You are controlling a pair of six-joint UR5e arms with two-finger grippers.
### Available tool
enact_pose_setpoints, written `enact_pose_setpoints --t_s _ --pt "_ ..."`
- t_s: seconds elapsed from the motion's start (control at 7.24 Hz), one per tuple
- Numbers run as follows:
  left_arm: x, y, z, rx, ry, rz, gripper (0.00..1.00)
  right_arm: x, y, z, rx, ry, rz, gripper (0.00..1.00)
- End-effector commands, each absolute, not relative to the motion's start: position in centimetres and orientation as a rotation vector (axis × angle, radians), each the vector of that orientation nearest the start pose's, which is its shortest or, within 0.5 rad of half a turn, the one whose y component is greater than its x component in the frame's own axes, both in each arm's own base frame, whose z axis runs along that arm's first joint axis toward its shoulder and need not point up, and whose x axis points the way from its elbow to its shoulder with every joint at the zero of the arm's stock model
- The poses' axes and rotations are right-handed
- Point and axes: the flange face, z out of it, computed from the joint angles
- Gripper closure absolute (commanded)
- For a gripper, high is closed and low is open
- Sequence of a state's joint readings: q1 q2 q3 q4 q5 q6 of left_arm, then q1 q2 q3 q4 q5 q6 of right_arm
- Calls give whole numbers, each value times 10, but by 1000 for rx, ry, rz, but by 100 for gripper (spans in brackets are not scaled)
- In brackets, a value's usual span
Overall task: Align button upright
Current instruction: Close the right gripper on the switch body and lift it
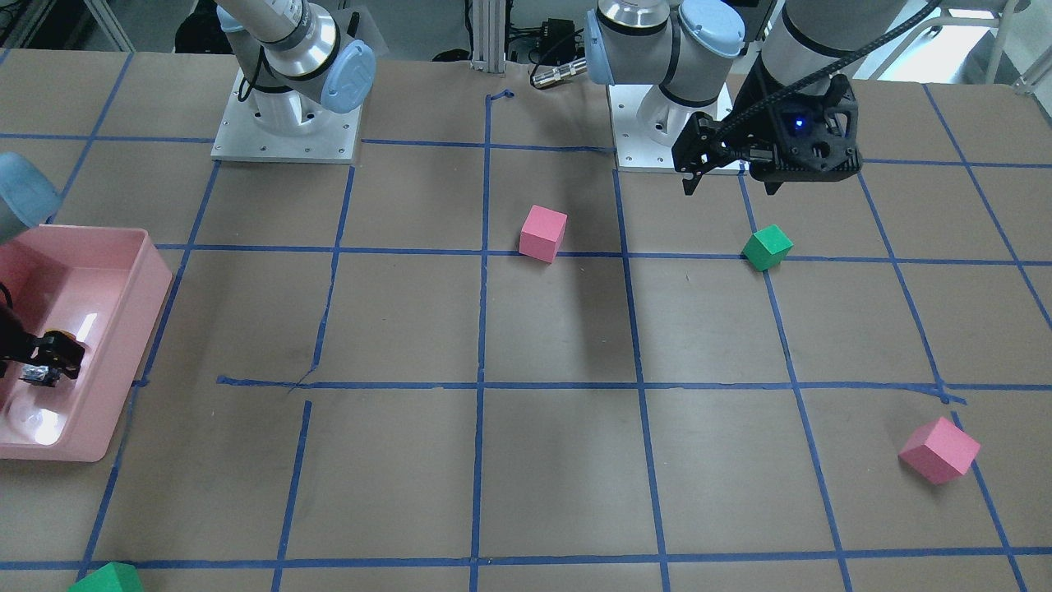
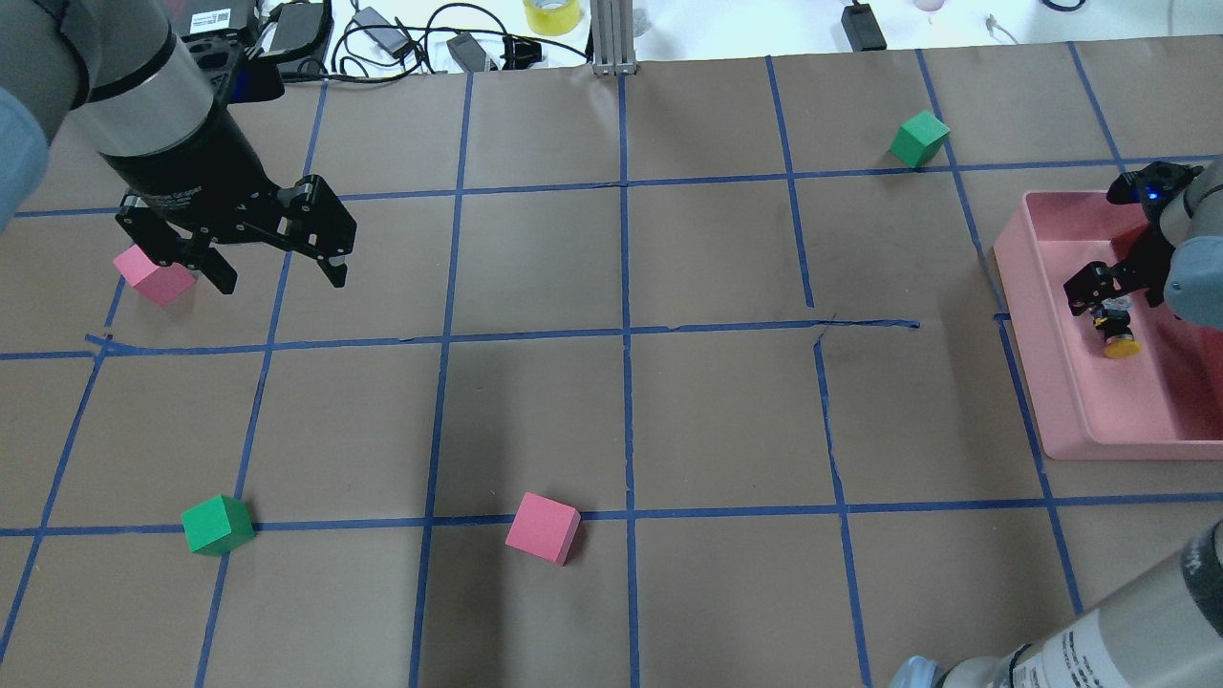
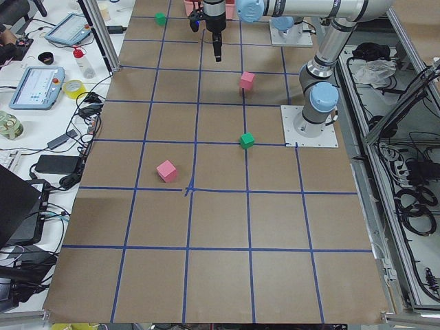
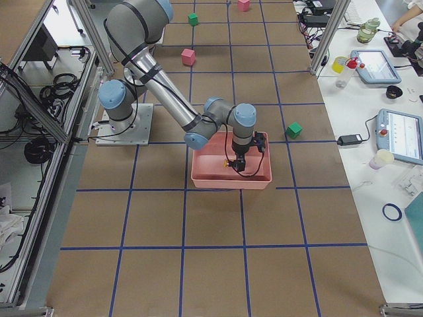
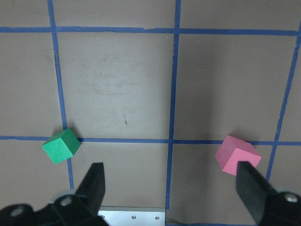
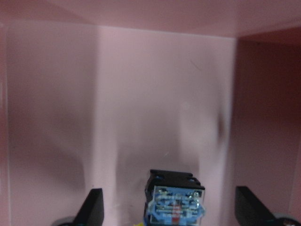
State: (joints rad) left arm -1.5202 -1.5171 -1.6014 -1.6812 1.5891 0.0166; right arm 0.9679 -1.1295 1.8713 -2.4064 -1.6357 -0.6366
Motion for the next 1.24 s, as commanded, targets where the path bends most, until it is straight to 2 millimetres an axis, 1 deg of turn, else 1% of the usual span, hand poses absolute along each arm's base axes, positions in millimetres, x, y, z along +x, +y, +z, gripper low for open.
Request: enact_pose_setpoints --t_s 0.0,0.14,0.28,0.41,0.55,0.69,0.83,0.97,1.1 --pt "-108 -466 488 -49 3121 138 0 -224 -551 192 -50 3246 -86 27" --pt "-108 -466 488 -49 3123 138 0 -224 -550 193 -53 3245 -84 59" --pt "-108 -466 488 -49 3123 138 0 -224 -550 194 -55 3250 -78 82" --pt "-108 -466 488 -49 3123 138 0 -225 -551 199 -76 3257 -86 93" --pt "-108 -466 488 -49 3123 138 0 -226 -552 203 -84 3260 -92 100" --pt "-108 -466 488 -49 3124 135 0 -224 -550 213 -84 3255 -89 100" --pt "-108 -466 488 -49 3123 135 0 -220 -546 241 -87 3255 -103 100" --pt "-108 -466 488 -49 3123 135 0 -208 -540 289 -102 3248 -99 100" --pt "-108 -467 487 -49 3123 138 0 -193 -541 331 -135 3239 -92 100"
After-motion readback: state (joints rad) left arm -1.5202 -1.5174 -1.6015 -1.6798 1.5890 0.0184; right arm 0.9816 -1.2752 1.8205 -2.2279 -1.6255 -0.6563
